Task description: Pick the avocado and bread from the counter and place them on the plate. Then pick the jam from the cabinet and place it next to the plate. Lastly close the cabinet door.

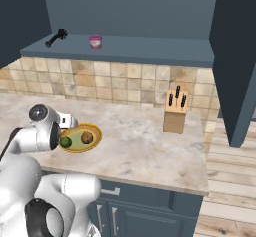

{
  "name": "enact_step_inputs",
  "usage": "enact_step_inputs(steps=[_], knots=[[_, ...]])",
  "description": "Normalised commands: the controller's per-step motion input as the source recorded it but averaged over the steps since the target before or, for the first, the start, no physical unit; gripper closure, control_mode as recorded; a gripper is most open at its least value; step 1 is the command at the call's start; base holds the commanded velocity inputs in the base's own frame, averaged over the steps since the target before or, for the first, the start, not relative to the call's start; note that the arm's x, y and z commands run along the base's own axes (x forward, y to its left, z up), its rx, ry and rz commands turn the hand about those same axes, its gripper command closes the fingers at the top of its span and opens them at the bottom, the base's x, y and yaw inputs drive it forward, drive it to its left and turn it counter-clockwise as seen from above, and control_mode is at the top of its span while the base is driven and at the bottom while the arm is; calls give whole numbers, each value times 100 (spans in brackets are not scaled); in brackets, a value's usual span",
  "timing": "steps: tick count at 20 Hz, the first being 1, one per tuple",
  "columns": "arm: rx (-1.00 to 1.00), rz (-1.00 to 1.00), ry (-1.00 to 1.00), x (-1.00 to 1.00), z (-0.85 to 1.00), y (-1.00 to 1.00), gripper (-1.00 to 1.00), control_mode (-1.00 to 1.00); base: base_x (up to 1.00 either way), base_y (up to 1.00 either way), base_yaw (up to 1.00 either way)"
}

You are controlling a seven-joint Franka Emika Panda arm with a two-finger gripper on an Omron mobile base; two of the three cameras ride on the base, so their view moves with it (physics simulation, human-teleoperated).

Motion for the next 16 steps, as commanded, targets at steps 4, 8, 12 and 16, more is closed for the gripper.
enact_step_inputs(steps=[4,8,12,16], knots=[[0,0,-5,-32,69,-11,-100,-100,0,0,0],[0,0,-3,-29,69,-20,-100,-100,0,0,0],[0,-1,0,-13,66,-19,-100,-100,0,0,0],[0,-2,-1,-22,66,-21,-100,-100,0,0,0]])
